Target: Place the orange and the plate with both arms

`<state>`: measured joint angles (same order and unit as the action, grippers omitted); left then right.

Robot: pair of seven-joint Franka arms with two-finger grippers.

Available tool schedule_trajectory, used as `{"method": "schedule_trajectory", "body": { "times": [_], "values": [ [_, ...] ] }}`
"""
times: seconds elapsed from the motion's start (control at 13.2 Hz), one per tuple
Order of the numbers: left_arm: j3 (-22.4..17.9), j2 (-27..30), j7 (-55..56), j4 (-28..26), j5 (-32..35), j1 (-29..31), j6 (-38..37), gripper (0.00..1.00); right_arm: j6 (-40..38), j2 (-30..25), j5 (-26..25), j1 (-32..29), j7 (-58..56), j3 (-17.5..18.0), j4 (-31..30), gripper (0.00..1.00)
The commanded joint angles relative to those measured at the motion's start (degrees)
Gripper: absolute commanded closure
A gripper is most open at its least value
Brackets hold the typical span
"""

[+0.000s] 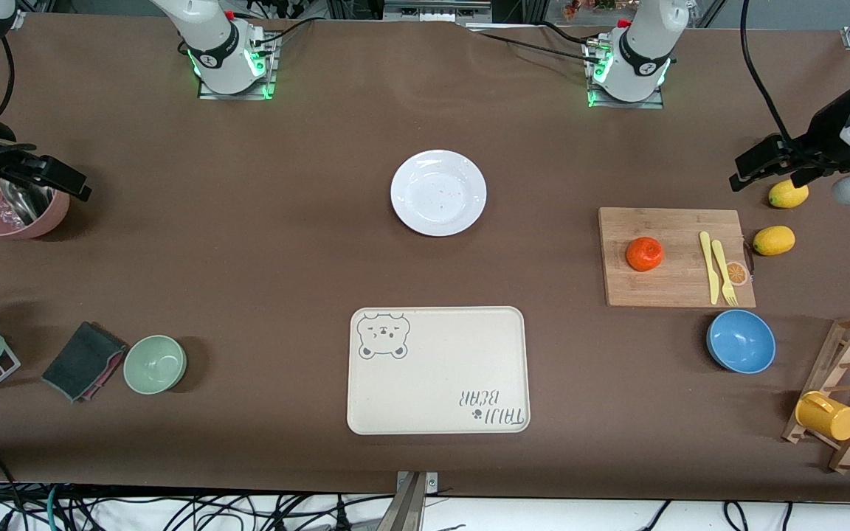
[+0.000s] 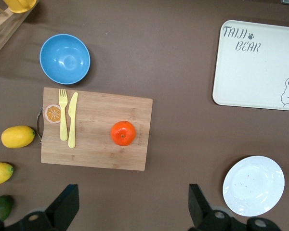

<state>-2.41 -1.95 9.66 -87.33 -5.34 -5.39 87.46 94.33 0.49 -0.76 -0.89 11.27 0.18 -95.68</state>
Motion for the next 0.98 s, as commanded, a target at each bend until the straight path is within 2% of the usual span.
{"method": "schedule_trajectory", "body": {
  "times": [0.0, 0.23, 0.45, 0.6, 0.91],
  "values": [
    [0.2, -0.8, 0.6, 1.7, 1.2, -0.2, -1.3, 0.0, -1.4, 0.1, 0.3, -0.3, -0.1, 0.1, 0.8, 0.0],
    [-0.1, -1.7, 0.5, 1.5, 1.8, 0.5, -1.6, 0.0, -1.4, 0.1, 0.3, -0.3, -0.4, 0.1, 0.8, 0.0],
    [-0.2, -2.1, 0.5, 1.5, 3.1, 1.6, -5.1, 0.0, -1.4, 0.1, 0.3, -0.3, -0.4, 0.1, 0.8, 0.0],
    [0.2, -2.6, 0.5, 1.5, 6.8, 1.4, -6.5, 0.0, -1.4, 0.1, 0.3, -0.3, -0.4, 0.1, 0.8, 0.0],
    [0.3, -2.6, 0.5, 1.5, 7.0, 1.3, -7.1, 0.0, -1.4, 0.1, 0.3, -0.3, -0.3, 0.1, 0.8, 0.0]
  ]
}}
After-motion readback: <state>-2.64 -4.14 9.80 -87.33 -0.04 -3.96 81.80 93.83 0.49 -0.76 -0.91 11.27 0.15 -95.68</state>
